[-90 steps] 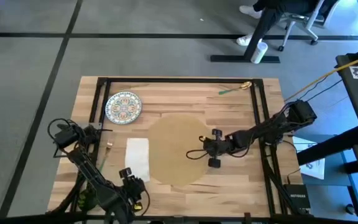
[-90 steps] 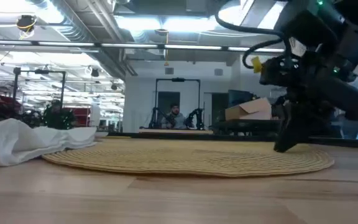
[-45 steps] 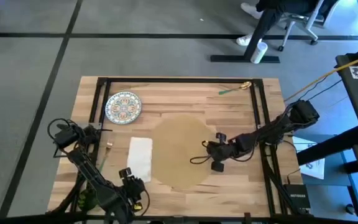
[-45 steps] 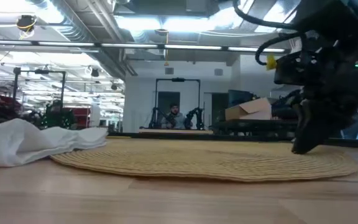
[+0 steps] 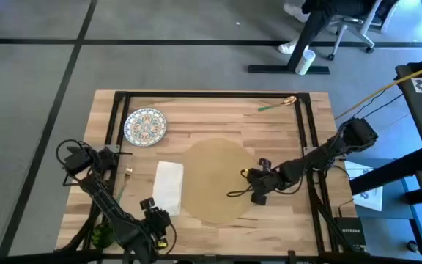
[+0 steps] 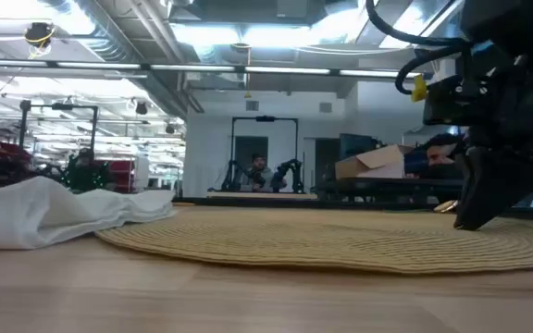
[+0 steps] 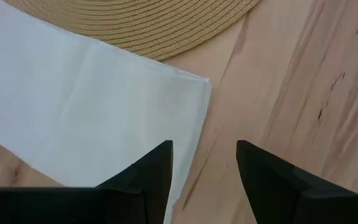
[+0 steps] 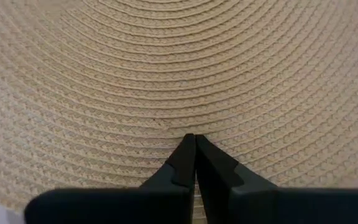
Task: Set table place
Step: Adjust the brown place mat
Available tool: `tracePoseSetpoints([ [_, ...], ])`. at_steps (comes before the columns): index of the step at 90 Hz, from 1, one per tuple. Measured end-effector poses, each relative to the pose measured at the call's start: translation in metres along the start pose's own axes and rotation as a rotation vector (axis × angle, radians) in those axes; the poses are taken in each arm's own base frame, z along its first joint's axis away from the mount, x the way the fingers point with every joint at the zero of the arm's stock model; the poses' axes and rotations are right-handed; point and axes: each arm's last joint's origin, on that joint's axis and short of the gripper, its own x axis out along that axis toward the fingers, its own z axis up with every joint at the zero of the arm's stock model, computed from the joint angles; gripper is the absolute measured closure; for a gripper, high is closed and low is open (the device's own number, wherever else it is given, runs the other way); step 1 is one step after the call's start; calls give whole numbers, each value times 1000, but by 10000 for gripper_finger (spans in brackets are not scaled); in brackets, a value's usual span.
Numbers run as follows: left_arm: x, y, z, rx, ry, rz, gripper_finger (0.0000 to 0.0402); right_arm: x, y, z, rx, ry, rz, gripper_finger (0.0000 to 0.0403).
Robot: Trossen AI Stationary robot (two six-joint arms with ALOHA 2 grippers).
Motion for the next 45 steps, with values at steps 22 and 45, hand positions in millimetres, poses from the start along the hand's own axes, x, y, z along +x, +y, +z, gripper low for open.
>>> tracePoseSetpoints([
  [22, 5, 4, 8, 1, -10, 29, 240, -16, -1, 1, -67, -86, 26, 403],
  [45, 9, 27, 33, 82, -63, 154, 247, -33, -1, 12, -107, -237, 45, 403],
])
